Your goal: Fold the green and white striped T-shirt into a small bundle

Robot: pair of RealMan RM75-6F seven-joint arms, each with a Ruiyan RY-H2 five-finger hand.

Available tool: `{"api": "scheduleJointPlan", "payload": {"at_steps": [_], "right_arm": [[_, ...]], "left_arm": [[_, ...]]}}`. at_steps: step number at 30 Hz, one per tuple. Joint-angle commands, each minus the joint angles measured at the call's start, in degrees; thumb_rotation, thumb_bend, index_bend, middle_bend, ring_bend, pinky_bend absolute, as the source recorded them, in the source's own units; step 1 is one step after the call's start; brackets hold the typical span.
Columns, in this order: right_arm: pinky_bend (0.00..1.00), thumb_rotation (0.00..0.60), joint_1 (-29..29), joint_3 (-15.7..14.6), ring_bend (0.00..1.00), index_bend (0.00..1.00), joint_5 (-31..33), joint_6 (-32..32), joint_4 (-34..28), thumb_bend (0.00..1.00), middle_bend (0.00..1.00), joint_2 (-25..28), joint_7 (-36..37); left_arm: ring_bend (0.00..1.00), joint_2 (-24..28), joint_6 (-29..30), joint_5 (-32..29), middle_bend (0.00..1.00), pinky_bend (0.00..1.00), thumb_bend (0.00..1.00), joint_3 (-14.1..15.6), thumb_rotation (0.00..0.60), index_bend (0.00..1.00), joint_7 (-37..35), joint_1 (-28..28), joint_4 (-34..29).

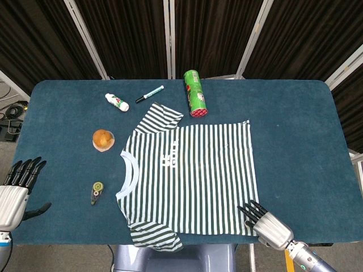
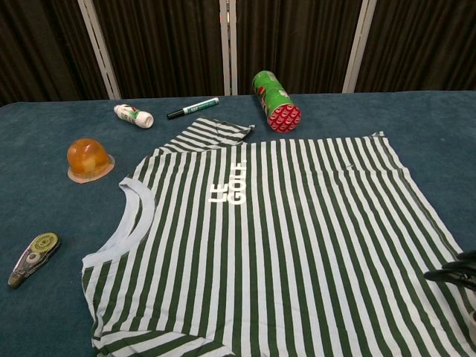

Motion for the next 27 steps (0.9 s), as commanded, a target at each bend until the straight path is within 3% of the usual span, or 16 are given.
{"api": "scheduleJointPlan", "payload": {"at_steps": [1,19,27], "right_arm": [[0.0,0.6,0.1,-0.1,0.0,0.43,0.2,0.0,0.4,0.15,0.0,-0.3,-0.3],[0.0,0.6,0.8,-0.6,0.0,0.47,0.9,1.7,1.0,0.37,0.0,-0.5,1.8],[0.0,0.6,0.9,-0.5,0.0,0.61,1.4,3.1,1.7,0.52,0.01,-1.1,3.4]], "left_arm": [[0.0,0.0,0.0,0.1,0.0,0.0,0.0,0.0,0.6,0.0,0.1,0.0,0.0],[0.0,-0.4,-0.3,-0.2,0.0,0.0,0.0,0.0,0.6,0.0,0.7,-0.1,0.2],[0.0,-1.1,-1.3,0.5,0.0,0.0,0.0,0.2,0.6,0.0,1.0,-0.8,0.8]]}}
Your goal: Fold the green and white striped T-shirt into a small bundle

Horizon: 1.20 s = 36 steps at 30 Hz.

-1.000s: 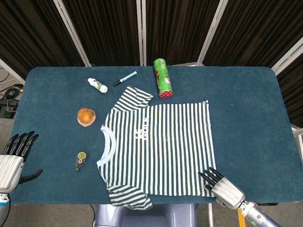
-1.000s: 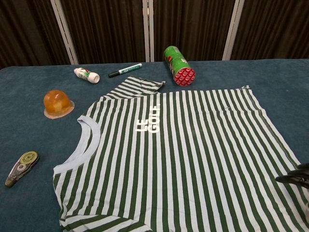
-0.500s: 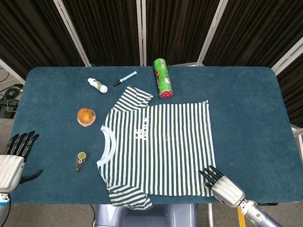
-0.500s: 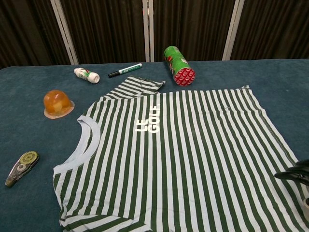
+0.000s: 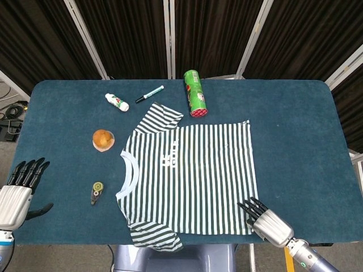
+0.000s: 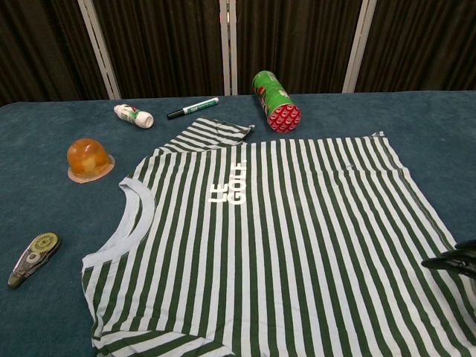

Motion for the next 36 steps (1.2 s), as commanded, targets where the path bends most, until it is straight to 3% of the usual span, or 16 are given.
{"api": "scheduleJointPlan", "payload": {"at_steps": [1,5,7,11,15,27,36], "right_arm": [[0.0,0.6,0.0,0.1,0.0,0.62,0.1,0.7,0.5,0.52,0.02,-0.3,0.5],[0.0,0.6,0.2,0.2,0.0,0.64,0.0,1.7,0.8,0.52,0.02,-0.6,1.6],[0.0,0.6,0.3,0.2,0.0,0.64,0.1,1.9,0.9,0.52,0.02,-0.6,2.1],[0.0,0.6,0.5,0.5,0.0,0.66,0.5,2.2,0.7,0.52,0.03,-0.5,2.4],[0.0,0.6,0.6,0.7,0.0,0.66,0.9,2.4,0.0,0.52,0.03,-0.2,2.4],[0.0,0.6,1.5,0.9,0.0,0.67,1.9,1.4,-2.9,0.53,0.03,1.0,2.0],[0.0,0.6,1.7,0.8,0.0,0.67,2.4,0.8,-2.9,0.54,0.03,0.9,2.1]], "left_arm": [[0.0,-0.4,0.0,1.0,0.0,0.0,0.0,0.1,0.6,0.0,-0.2,-0.4,0.4],[0.0,-1.6,-0.1,3.6,0.0,0.0,0.0,0.2,0.6,0.03,-1.0,-1.4,1.6],[0.0,-2.5,-1.3,5.1,0.0,0.0,0.0,0.5,0.6,0.1,-1.8,-2.6,2.7],[0.0,-5.1,-5.1,9.9,0.0,0.0,0.01,1.1,0.6,0.34,-5.2,-6.8,6.0],[0.0,-9.0,-7.2,16.7,0.0,0.0,0.08,2.3,0.6,0.45,-9.1,-11.1,11.3],[0.0,-20.7,-11.0,24.9,0.0,0.0,0.29,5.0,0.6,0.49,-14.4,-19.5,26.5],[0.0,-26.7,-11.9,26.9,0.0,0.0,0.33,7.9,0.6,0.51,-17.5,-22.5,34.1]]}}
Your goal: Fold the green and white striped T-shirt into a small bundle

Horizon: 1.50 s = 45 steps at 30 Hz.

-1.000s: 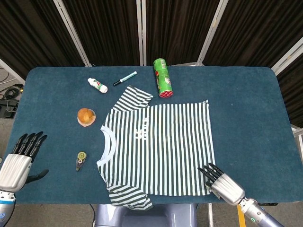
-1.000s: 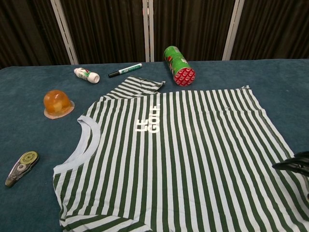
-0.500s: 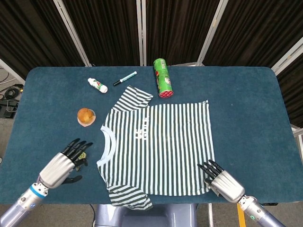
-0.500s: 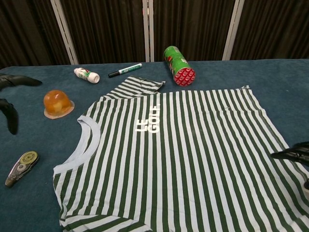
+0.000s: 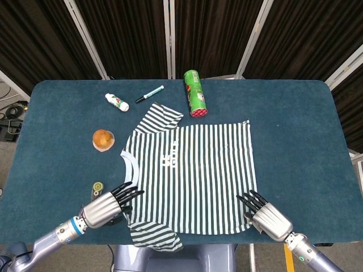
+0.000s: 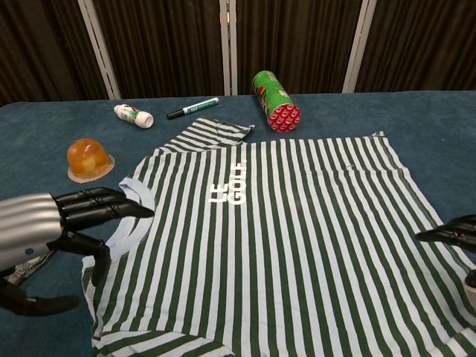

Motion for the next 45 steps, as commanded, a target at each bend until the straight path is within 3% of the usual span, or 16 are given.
{"api": "scheduleJointPlan", "payload": {"at_steps": [1,20,40,45], "right_arm": [[0.0,0.6,0.0,0.0,0.0,0.67,0.1,0.0,0.1,0.54,0.03,-0.1,0.2],[0.0,0.6,-0.2,-0.5,0.0,0.68,0.3,0.8,1.0,0.54,0.03,-0.2,0.9],[0.0,0.6,-0.1,-0.8,0.0,0.68,0.2,1.4,1.5,0.54,0.03,-0.6,1.7],[0.0,0.6,-0.1,-0.9,0.0,0.68,0.2,1.4,1.6,0.55,0.03,-0.5,1.8]], "left_arm": [[0.0,-2.0,-1.0,0.3,0.0,0.0,0.33,1.2,0.6,0.51,-1.1,-1.2,2.0],[0.0,-6.2,0.5,-1.1,0.0,0.0,0.33,5.6,0.6,0.5,-4.3,-1.6,10.1],[0.0,-8.8,-2.1,-4.0,0.0,0.0,0.33,6.2,0.6,0.48,-2.5,-3.8,9.6],[0.0,-9.2,-2.5,-4.8,0.0,0.0,0.43,6.4,0.6,0.56,-3.0,-4.1,9.1]]}}
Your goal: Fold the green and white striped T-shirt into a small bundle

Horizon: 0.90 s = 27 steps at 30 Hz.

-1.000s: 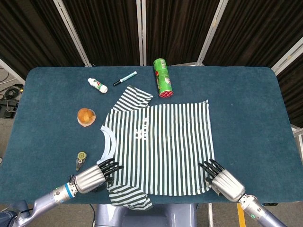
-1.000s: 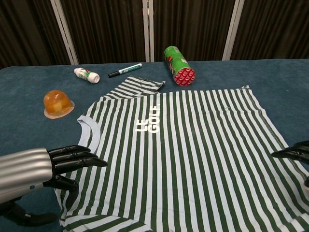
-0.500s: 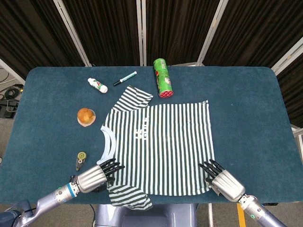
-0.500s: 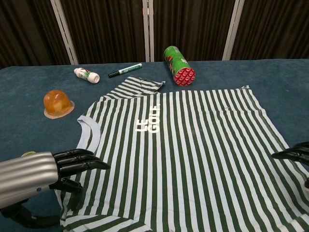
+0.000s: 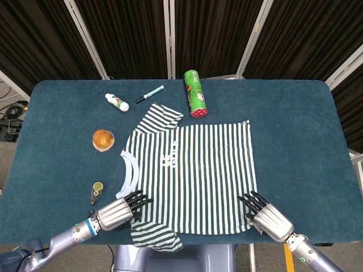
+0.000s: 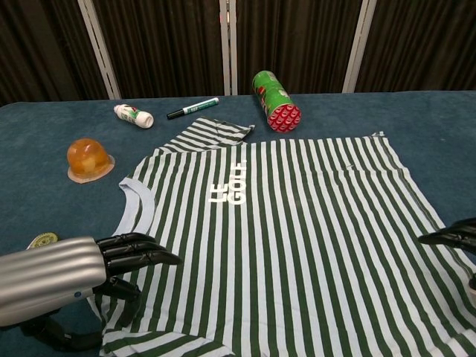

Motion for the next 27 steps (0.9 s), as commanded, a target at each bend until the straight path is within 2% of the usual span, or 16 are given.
{"api": "scheduleJointPlan", "payload": {"at_steps": [1,8,15,21,27], "right_arm": [[0.0,0.6,0.0,0.0,0.0,0.68,0.0,0.0,0.0,0.55,0.03,0.0,0.0],[0.0,0.6,0.1,-0.2,0.0,0.69,-0.3,0.3,-0.2,0.54,0.04,0.2,0.3],[0.0,0.6,0.3,-0.3,0.0,0.7,-0.8,1.0,-0.5,0.54,0.05,0.6,0.9],[0.0,0.6,0.5,-0.5,0.0,0.71,-1.7,2.8,-0.9,0.54,0.06,1.0,2.6],[0.0,0.6,1.3,-1.6,0.0,0.72,-4.2,5.7,-2.2,0.54,0.07,2.4,7.3]], "left_arm": [[0.0,-0.3,-0.3,-0.6,0.0,0.0,0.45,0.1,0.6,0.56,-0.7,-0.2,-0.3],[0.0,-0.7,-0.7,-1.4,0.0,0.0,0.54,0.3,0.6,0.63,-1.3,-0.7,-0.6],[0.0,-0.4,-0.2,-2.5,0.01,0.0,0.55,0.5,0.6,0.76,-1.8,-0.5,-1.8],[0.0,0.6,2.5,-2.5,0.01,0.0,0.55,1.1,0.6,0.78,-3.3,0.2,-2.7],[0.0,2.6,6.6,-1.2,0.01,0.0,0.55,2.4,0.6,0.78,-4.9,0.9,-4.1]]}}
